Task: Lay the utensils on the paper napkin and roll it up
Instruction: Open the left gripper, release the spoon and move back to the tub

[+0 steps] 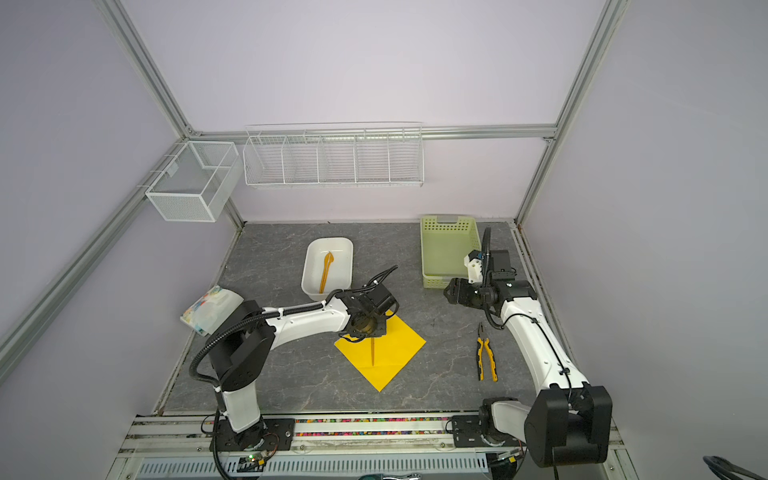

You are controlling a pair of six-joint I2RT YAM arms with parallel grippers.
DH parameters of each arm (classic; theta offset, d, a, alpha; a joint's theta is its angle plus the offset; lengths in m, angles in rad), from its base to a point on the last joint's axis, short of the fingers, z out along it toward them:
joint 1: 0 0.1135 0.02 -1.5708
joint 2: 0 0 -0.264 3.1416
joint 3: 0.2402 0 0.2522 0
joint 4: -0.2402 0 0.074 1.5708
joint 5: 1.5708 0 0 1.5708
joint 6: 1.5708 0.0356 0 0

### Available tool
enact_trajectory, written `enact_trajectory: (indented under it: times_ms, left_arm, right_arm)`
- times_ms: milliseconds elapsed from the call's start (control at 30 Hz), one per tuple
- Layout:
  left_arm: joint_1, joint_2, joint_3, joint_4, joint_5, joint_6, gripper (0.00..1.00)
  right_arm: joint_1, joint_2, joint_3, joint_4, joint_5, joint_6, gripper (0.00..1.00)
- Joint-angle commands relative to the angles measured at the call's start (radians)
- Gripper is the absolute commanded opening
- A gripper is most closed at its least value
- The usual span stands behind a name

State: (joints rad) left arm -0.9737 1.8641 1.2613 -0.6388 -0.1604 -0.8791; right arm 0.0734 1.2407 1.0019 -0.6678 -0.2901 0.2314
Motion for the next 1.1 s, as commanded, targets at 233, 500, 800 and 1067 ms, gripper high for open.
enact_trajectory:
  times_ms: [233,500,800,1067]
  left_arm:
    - [-0.004,-0.104,0.112,-0.115,-0.086,0.045,0.29]
    - [0.035,-0.152,0.184,-0.226,-0.163,0.133,0.29]
    - [0.207,-0.215,0.162,-0.213,-0.073,0.271,0.27]
    - [0.373,-0.200,0.186,-0.203,0.026,0.394,0.25]
  right_arm:
    - [-0.005,-0.003,-0.020,-0.005,-0.021,-0.003,0.68]
    - [-0.004,0.017,-0.022,-0.009,-0.005,-0.004,0.67]
    - [0.001,0.027,0.003,-0.057,0.051,-0.016,0.67]
    - [0.002,0.021,0.005,-0.082,0.077,0.014,0.67]
